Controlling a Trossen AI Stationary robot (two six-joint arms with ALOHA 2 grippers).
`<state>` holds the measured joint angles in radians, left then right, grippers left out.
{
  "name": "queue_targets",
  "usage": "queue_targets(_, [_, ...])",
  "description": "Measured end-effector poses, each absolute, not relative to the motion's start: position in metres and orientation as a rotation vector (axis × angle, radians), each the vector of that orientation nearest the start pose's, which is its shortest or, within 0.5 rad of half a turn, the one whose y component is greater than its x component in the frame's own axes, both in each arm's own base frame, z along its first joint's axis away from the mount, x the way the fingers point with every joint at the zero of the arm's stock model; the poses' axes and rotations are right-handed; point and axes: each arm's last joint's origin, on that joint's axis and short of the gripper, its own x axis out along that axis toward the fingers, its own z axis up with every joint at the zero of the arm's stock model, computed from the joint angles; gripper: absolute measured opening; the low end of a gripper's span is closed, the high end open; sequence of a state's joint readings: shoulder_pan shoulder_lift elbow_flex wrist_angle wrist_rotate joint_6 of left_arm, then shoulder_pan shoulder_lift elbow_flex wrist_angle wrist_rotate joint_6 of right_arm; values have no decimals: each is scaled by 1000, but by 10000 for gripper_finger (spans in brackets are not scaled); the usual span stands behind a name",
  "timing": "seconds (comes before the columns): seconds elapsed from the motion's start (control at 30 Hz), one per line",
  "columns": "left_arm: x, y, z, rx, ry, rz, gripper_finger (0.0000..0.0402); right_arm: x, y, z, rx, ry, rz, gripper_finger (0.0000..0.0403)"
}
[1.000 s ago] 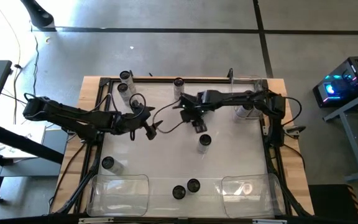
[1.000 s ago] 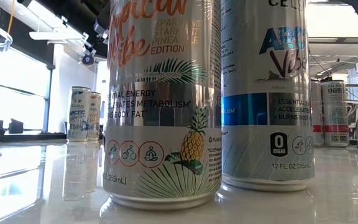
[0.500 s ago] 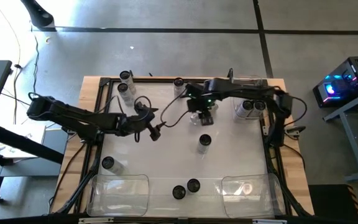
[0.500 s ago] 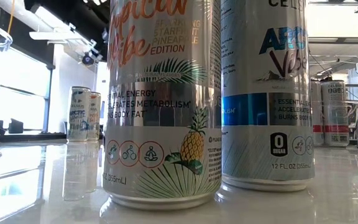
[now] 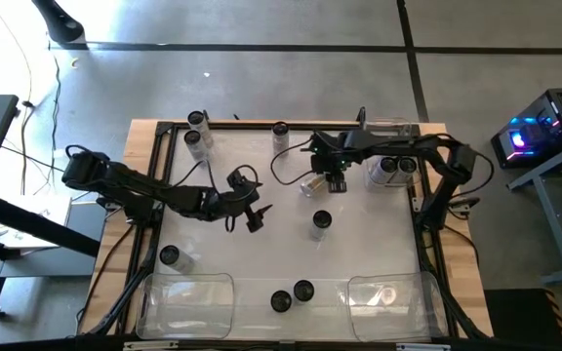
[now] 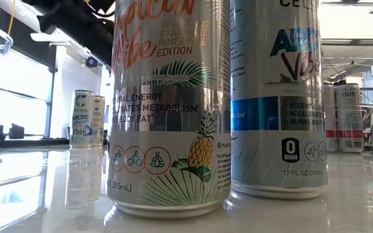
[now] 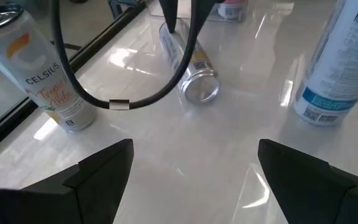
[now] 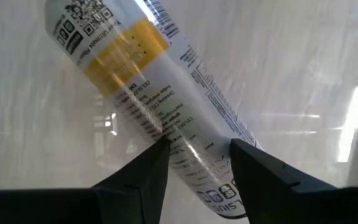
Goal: Sort soda cans
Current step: Put the top right white-yellow soda can into the bottom right transparent bin
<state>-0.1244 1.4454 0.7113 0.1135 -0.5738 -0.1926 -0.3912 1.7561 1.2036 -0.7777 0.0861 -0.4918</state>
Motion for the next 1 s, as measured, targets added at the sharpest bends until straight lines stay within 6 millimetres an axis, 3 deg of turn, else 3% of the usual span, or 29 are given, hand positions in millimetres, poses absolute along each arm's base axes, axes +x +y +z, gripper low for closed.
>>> queue_targets(0.13, [285,-19,192,45,535,484,341,319,-118,193,-184,1282,-73,165])
queue_targets(0.3, [286,-18,192,42,535,480,341,343,-102,199,-61,1034,14,165])
queue_targets(0.5, [287,-19,192,31,533,435,341,353,-91,238,-52,918,-31,165])
queue_targets(0.6, [297,-16,187,31,494,420,341,343,-87,262,-46,902,-75,165])
queue_targets(0.77, [318,1,166,15,449,411,341,311,-80,296,-11,916,-232,165])
queue_targets(1.0, [353,27,142,-29,495,385,341,270,-60,313,6,870,-375,165])
